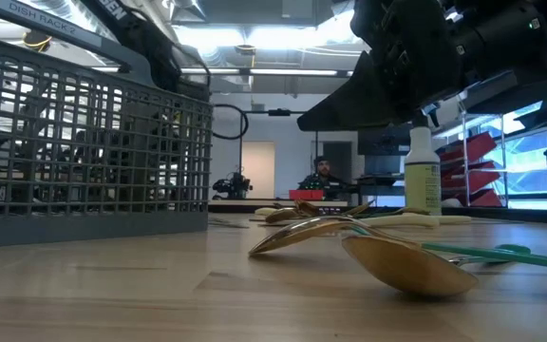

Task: Sort silverware
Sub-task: Put the table knife into the silverware tray

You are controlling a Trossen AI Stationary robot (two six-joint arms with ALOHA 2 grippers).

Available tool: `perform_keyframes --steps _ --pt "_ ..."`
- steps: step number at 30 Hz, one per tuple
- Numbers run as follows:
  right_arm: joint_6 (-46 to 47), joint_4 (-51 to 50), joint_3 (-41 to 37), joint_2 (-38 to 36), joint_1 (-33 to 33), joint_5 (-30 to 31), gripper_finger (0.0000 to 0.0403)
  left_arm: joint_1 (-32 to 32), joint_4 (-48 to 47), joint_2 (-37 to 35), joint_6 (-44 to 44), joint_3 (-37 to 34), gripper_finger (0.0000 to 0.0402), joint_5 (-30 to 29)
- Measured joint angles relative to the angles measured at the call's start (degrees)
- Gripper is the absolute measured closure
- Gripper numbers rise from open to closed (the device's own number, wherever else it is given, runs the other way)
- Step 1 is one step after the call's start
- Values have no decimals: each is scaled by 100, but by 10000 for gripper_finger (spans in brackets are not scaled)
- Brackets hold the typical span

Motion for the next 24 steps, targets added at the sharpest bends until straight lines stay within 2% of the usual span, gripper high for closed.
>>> perform_keyframes --steps 9,14,24 --pt "0 -2 -1 0 0 -1 403 -10 9 -461 -147 350 345 140" --pt "0 -2 -1 0 0 -1 403 -20 94 -777 -331 569 345 419" --pt "0 -2 0 0 0 -1 403 -24 848 -1377 -925 702 345 1599"
